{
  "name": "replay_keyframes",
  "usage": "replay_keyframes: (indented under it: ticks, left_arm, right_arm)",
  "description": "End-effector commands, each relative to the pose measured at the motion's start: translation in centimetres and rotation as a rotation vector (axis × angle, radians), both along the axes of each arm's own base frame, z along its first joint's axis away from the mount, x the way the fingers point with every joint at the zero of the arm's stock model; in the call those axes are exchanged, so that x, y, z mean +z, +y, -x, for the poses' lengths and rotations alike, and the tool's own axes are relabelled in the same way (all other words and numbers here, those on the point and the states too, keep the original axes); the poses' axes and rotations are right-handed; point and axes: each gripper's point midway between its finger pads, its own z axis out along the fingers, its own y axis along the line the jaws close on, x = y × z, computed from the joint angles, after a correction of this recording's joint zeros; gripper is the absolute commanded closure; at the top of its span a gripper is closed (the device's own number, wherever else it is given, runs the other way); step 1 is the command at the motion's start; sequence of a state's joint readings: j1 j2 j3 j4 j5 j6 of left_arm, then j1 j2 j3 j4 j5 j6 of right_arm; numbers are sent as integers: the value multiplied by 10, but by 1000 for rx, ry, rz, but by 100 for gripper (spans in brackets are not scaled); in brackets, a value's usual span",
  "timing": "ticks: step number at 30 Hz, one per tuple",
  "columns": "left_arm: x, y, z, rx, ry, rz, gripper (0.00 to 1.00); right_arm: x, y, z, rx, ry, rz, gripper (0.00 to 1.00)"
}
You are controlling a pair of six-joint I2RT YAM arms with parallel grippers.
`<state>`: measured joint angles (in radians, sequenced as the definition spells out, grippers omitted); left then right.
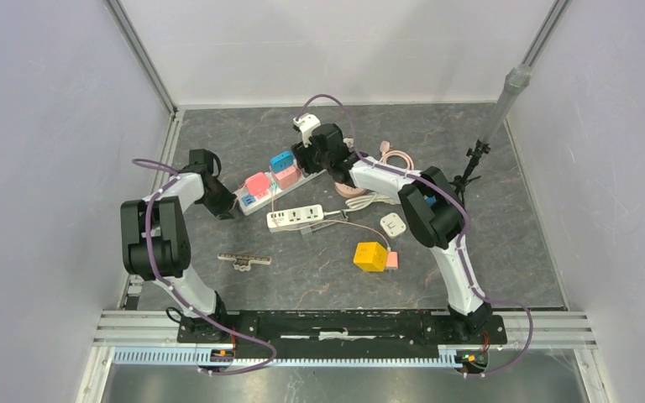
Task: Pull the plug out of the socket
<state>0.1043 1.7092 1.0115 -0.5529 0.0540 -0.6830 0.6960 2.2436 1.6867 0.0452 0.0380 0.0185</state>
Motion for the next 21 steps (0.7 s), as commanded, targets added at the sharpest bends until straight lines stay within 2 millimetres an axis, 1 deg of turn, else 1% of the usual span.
replay_keyframes:
  ticks: [1, 3, 5, 8, 11, 13, 18, 21]
  left_arm:
    - [35, -4, -15, -19, -147, 10, 56]
    - [46, -8, -21, -30, -207, 31, 44]
    - [54, -12, -24, -42, -250, 51, 38]
    - [59, -18, -27, -60, -288, 75, 34]
    - [57, -30, -32, -96, -311, 139, 33]
    - [52, -34, -33, -93, -303, 167, 35]
    - [36, -31, -31, -79, -239, 158, 46]
    - [27, -30, -27, -71, -206, 156, 48]
  right_arm:
    - [32, 12, -14, 12, -41, -129, 100]
    - [28, 12, -13, 14, -21, -146, 100]
    - [24, 11, -12, 14, -7, -154, 100]
    - [20, 9, -11, 13, 7, -162, 100]
    - [19, 9, -10, 17, 15, -172, 100]
    - [18, 9, -9, 19, 19, -175, 100]
    - [17, 9, -7, 23, 27, -187, 100]
    - [17, 9, -7, 21, 27, -190, 100]
